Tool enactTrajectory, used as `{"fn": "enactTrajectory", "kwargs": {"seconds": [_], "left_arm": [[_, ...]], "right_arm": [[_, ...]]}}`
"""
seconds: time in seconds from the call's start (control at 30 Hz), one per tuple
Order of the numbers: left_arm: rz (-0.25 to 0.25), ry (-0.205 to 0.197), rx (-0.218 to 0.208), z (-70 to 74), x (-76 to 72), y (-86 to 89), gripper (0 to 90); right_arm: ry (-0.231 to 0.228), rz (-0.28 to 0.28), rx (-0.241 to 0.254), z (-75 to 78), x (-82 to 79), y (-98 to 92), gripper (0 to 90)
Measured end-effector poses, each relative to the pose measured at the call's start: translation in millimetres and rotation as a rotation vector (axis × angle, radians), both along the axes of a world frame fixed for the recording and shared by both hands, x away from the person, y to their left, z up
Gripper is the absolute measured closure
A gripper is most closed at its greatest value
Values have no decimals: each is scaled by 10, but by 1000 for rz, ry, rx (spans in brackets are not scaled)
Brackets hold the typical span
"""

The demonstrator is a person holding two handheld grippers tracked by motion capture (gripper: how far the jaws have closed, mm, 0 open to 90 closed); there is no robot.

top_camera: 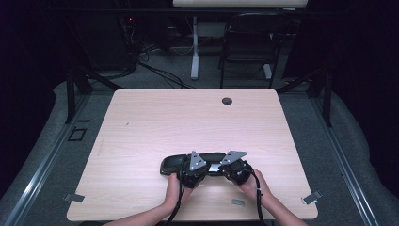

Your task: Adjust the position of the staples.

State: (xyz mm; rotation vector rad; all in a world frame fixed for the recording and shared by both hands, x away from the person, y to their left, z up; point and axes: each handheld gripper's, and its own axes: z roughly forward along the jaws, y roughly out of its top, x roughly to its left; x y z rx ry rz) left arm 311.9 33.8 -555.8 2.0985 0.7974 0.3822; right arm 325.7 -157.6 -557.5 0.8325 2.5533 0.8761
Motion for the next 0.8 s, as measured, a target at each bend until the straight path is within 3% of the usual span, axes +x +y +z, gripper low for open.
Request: {"fn": "enactTrajectory", "kwargs": {"seconds": [0.63, 0.8], "left_arm": [[4, -26, 1, -34, 9, -66, 900], [9, -44, 10, -35, -7, -70, 900]], "right_arm": [[61, -40, 71, -9, 49, -55, 900], [55, -39, 58, -5, 43, -45, 900]]}}
